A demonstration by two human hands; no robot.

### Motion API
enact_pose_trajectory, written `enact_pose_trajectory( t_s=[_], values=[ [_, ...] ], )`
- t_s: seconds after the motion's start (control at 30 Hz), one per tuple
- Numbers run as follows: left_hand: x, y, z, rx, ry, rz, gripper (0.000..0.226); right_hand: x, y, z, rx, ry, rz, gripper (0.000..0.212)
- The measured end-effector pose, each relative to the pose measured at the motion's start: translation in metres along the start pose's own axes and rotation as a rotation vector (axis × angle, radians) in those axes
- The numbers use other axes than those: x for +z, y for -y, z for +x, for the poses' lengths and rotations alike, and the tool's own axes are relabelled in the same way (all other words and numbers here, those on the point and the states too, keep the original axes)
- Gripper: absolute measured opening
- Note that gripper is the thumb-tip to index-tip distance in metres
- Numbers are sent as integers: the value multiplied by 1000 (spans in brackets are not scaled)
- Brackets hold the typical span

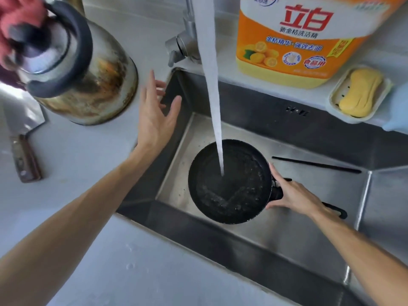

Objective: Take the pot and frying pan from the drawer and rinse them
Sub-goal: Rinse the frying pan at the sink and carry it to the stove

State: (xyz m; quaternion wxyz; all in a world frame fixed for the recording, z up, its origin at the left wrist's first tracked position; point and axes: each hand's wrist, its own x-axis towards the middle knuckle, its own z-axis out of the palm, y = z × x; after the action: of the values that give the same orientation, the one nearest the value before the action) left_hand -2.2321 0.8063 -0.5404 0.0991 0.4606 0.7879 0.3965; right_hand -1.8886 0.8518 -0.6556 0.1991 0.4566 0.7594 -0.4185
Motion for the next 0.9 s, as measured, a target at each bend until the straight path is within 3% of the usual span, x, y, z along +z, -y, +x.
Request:
enact_pose_trajectory(
  t_s=[0.07,0.17,0.23,0.3,0.33,0.43,0.57,0.63,0.73,0.8,0.9],
  values=[
    [4,-17,18,-54,-45,-54,61,-1,1,-1,-4,6,-8,131],
    [15,-36,34,-105,-84,-123,16,-1,1,0,-9,8,-19,131],
    [21,-37,37,-76,-142,-119,24,-1,0,2,-10,11,-13,130],
    [25,-34,37,-59,-171,-155,14,1,-1,2,-13,8,-7,129],
    [27,-34,38,-37,-147,-142,17,1,-2,2,-16,2,-11,129],
    [24,-34,42,89,26,49,59,1,-2,2,-15,-10,-21,129],
    [11,-13,15,132,164,97,75,-1,2,0,-21,-8,-15,130],
    [10,17,-17,178,312,197,70,-2,3,0,-10,-16,-11,131],
    [13,54,-53,147,922,396,62,-3,0,1,-10,-12,28,130],
    [13,65,-60,56,1198,435,66,-1,-4,-2,-18,0,95,129],
    [6,63,-58,61,1230,412,69,3,-9,-14,15,-18,271,125]
  ],
)
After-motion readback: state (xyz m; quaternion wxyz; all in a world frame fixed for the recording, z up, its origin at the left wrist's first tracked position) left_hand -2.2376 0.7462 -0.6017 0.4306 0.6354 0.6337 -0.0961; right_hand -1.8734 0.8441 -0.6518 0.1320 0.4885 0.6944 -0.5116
